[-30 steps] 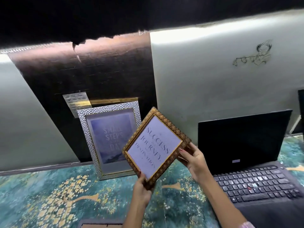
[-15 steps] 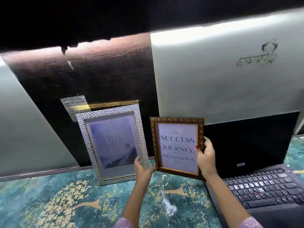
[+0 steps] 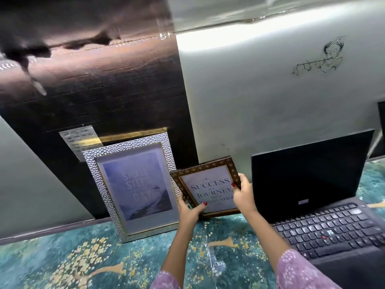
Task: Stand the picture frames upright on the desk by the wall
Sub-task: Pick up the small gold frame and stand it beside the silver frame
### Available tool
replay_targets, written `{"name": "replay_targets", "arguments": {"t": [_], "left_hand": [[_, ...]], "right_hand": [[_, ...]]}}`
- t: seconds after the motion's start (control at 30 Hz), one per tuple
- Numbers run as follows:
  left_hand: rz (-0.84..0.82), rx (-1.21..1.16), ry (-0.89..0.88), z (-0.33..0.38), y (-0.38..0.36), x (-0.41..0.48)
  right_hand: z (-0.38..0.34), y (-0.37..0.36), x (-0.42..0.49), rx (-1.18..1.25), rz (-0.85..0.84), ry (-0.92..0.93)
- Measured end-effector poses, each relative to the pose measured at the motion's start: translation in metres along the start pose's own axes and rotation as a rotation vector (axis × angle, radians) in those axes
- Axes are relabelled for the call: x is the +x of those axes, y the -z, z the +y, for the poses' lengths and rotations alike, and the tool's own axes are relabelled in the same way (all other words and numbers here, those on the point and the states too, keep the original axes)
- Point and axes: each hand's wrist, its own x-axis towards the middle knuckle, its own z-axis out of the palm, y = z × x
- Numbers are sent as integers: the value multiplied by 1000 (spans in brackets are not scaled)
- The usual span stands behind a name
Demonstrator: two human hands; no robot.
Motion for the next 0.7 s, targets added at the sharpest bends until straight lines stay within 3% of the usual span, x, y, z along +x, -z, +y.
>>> {"name": "replay_targets", "arguments": {"t": [0.33, 0.43, 0.7], "left_hand": [[-153, -60, 52, 22, -6, 5], [-154, -74, 75, 29, -7, 8], [-171, -47, 115, 48, -17, 9]], "right_hand": [[-11, -3, 33, -182, 97, -87], [-19, -5, 41, -304, 87, -132], [-40, -1, 57, -340, 3, -291]]}}
